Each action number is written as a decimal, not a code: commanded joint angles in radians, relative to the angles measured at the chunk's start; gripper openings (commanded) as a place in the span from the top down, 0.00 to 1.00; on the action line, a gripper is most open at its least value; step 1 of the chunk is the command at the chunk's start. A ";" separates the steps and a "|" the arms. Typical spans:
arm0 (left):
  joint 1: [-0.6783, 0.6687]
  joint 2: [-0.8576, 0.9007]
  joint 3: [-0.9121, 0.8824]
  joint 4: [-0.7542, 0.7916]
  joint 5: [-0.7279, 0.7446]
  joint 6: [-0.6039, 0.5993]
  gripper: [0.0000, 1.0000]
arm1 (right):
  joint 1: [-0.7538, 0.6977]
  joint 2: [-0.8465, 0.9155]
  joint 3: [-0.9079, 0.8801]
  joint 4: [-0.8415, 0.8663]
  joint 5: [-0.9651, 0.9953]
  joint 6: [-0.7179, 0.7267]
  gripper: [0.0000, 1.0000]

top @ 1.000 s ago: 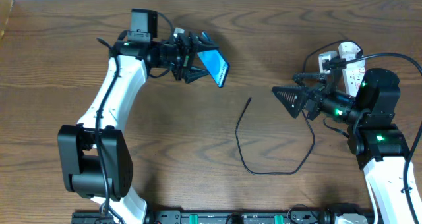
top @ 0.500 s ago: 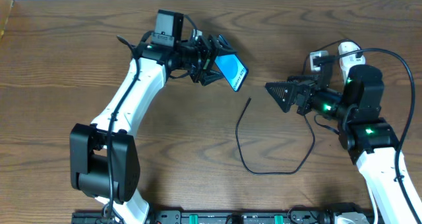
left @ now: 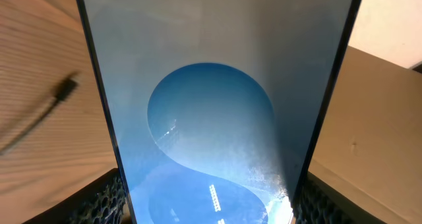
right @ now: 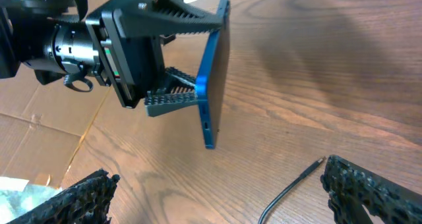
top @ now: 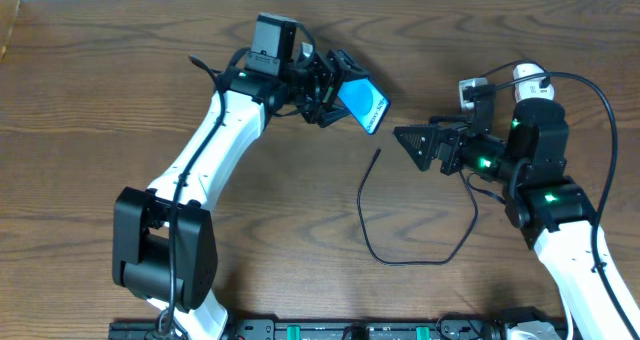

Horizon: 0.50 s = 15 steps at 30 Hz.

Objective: Plug charger to phone and switch on socket
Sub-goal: 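Move the right gripper toward the phone while left brings it center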

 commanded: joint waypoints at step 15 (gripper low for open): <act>-0.155 -0.026 0.024 0.026 -0.050 -0.161 0.93 | 0.098 0.094 0.016 0.009 0.170 -0.025 0.01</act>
